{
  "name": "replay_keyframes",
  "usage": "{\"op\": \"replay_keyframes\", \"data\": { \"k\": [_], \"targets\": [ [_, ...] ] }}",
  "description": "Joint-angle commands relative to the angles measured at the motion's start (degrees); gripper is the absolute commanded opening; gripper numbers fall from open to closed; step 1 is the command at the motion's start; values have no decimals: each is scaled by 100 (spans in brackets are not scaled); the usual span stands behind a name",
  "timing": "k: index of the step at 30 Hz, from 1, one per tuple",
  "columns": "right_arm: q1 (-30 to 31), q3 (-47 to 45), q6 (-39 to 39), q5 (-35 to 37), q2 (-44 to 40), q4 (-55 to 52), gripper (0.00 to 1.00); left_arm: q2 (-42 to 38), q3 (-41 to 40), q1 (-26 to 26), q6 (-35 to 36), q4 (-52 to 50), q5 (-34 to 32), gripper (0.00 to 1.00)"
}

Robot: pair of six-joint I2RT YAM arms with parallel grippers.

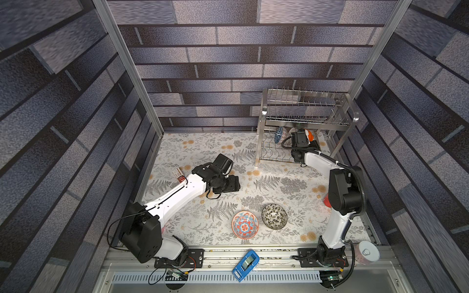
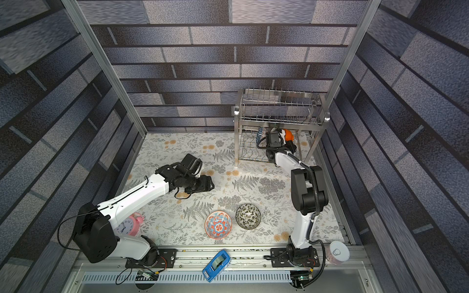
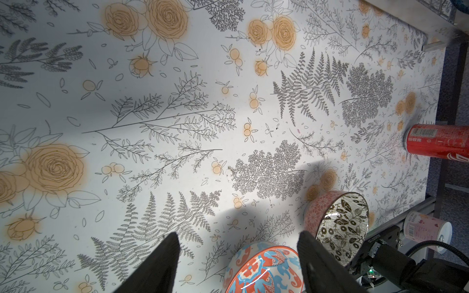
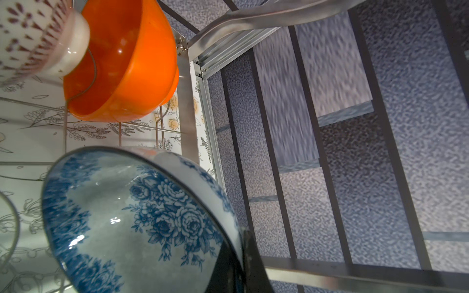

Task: Load bowls into a dish rack
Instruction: Place the bowl in the dish rack.

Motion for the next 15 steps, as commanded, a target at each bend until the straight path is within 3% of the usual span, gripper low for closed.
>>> {"op": "replay_keyframes", "data": {
  "k": [1, 15],
  "targets": [
    [-37, 218, -285, 400, 227, 509, 0, -37, 57, 46, 63, -94, 0, 76],
    [-35, 324, -1010, 858, 600, 1349, 0, -20, 20, 156, 94, -87, 38, 76]
  ]
}}
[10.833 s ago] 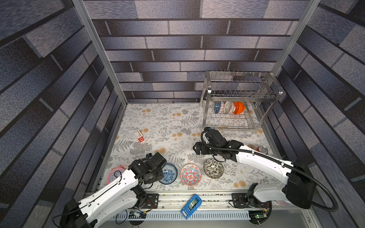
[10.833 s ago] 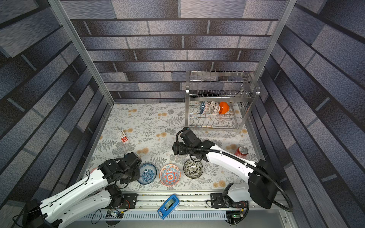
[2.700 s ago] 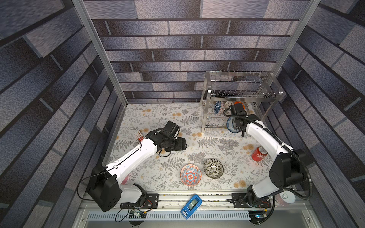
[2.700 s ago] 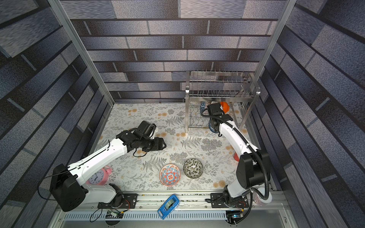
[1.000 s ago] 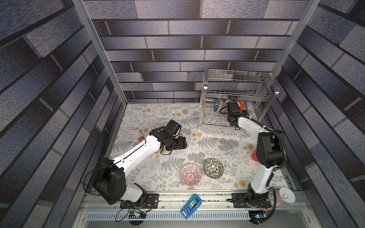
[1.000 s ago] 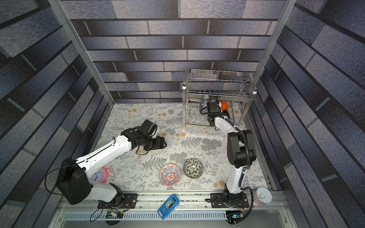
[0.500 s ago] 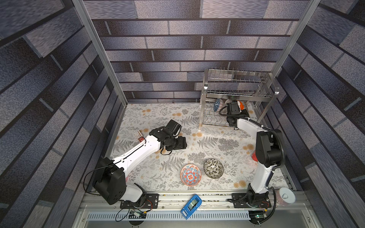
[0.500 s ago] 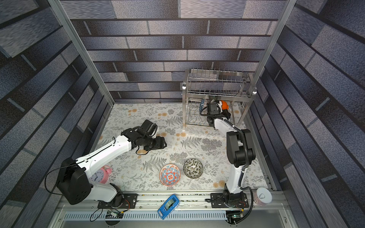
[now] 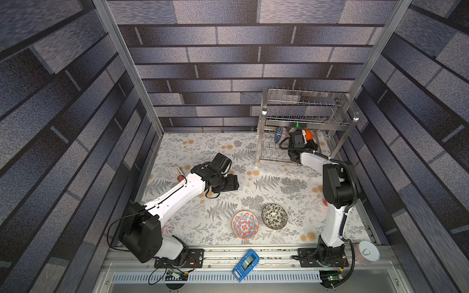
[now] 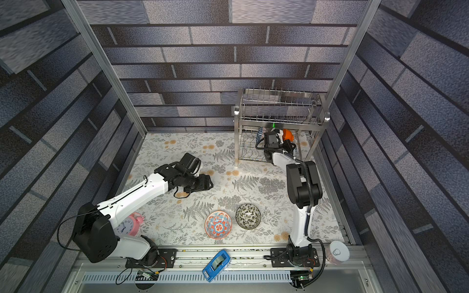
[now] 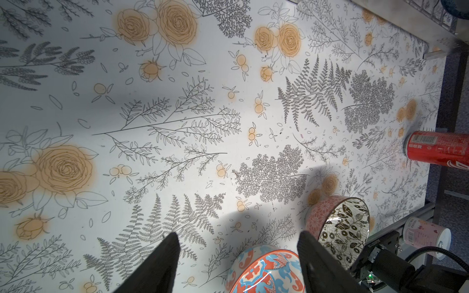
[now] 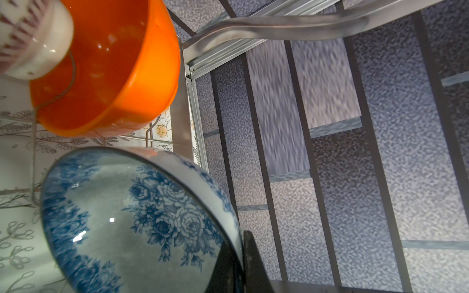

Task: Load bowls into a dish rack
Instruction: Place the bowl in the dish rack.

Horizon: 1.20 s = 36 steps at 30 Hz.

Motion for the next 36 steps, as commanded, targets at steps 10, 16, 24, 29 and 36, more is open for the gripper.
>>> {"op": "replay_keyframes", "data": {
  "k": [10, 16, 24, 29, 36],
  "targets": [
    [-36, 142, -820, 551, 404, 1128, 0, 51, 30, 74, 113, -98, 43, 76],
    [-36, 126, -872, 583, 465, 1121, 0, 95, 79, 83, 152, -105, 77, 76],
    [-12, 266, 87, 389, 392, -83, 0, 113, 92, 105, 174, -104, 104, 76],
    [51, 324, 240, 346, 425, -316, 0, 96, 57, 100, 175, -104, 104, 77],
    [113, 448, 449, 337, 497, -637, 0, 51, -18, 118, 173, -91, 104, 77]
  ]
}}
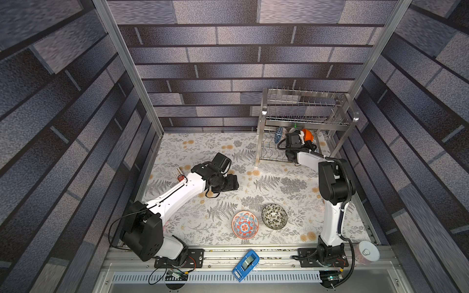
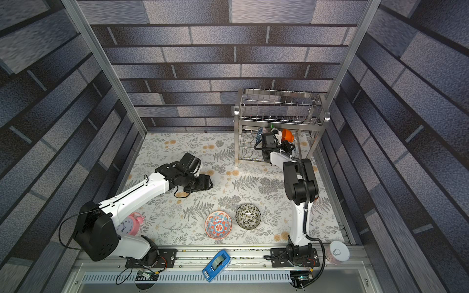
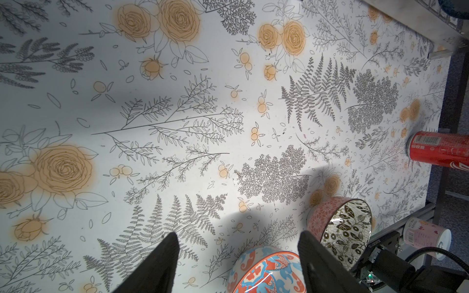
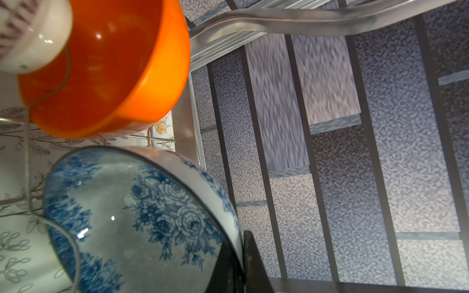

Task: Load bowls into a dish rack
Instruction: Place the bowl in the dish rack.

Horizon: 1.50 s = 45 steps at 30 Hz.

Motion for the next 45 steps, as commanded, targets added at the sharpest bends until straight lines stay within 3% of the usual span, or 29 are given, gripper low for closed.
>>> {"op": "replay_keyframes", "data": {
  "k": [1, 18, 26, 45],
  "targets": [
    [32, 166, 246, -12, 95, -455, 0, -45, -29, 43, 148, -84, 26, 77],
    [57, 398, 639, -100, 172, -1080, 14, -162, -181, 88, 119, -42, 34, 77],
    [49, 470, 766, -115, 198, -1264, 16, -210, -207, 105, 112, -50, 34, 77],
    [154, 539, 1027, -258, -164, -1623, 51, -353, -290, 107, 88, -20, 44, 77]
  ]
}}
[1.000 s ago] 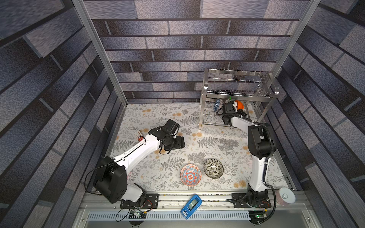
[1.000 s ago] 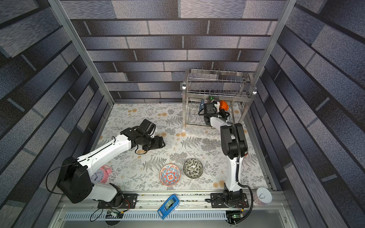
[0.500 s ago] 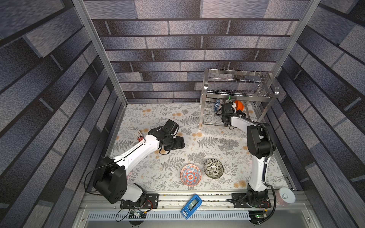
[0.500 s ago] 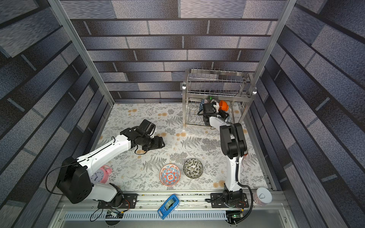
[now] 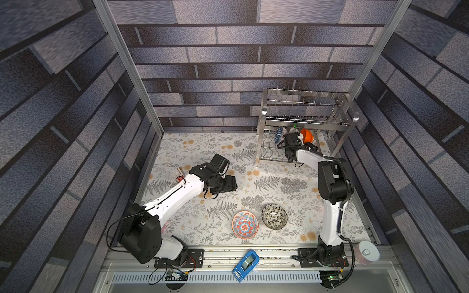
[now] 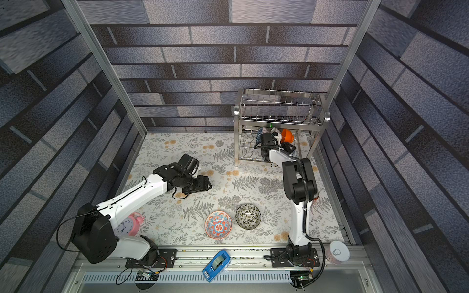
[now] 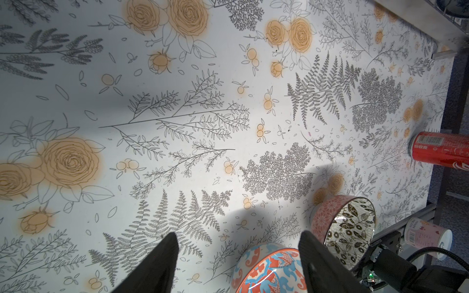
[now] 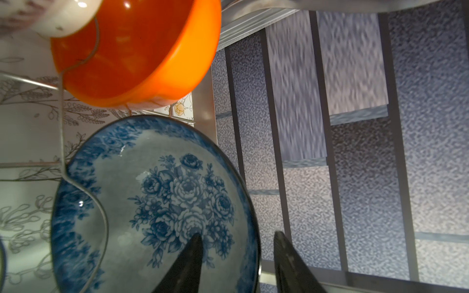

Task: Load bowls into a dish rack
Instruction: Place the bowl in the dish rack.

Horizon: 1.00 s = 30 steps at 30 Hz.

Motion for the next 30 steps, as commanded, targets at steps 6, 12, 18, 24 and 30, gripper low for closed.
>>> {"op": "replay_keyframes", "data": {
  "k": [6, 12, 18, 24, 30],
  "targets": [
    [167, 183, 129, -11, -293, -193, 64, -327, -176, 36, 69, -48, 4, 78],
    [341, 131, 165, -29, -337, -163, 74, -452, -274, 39, 39, -53, -58, 78],
    [516, 43, 298, -24, -347, -244, 80, -548, -361, 39, 25, -39, -75, 78],
    [725, -227, 416, -89, -677, -172, 86, -653, -460, 74, 16, -35, -106, 78],
    [852, -365, 689, -99, -827, -418, 88, -768, -566, 109, 25, -39, -93, 79]
  ]
}}
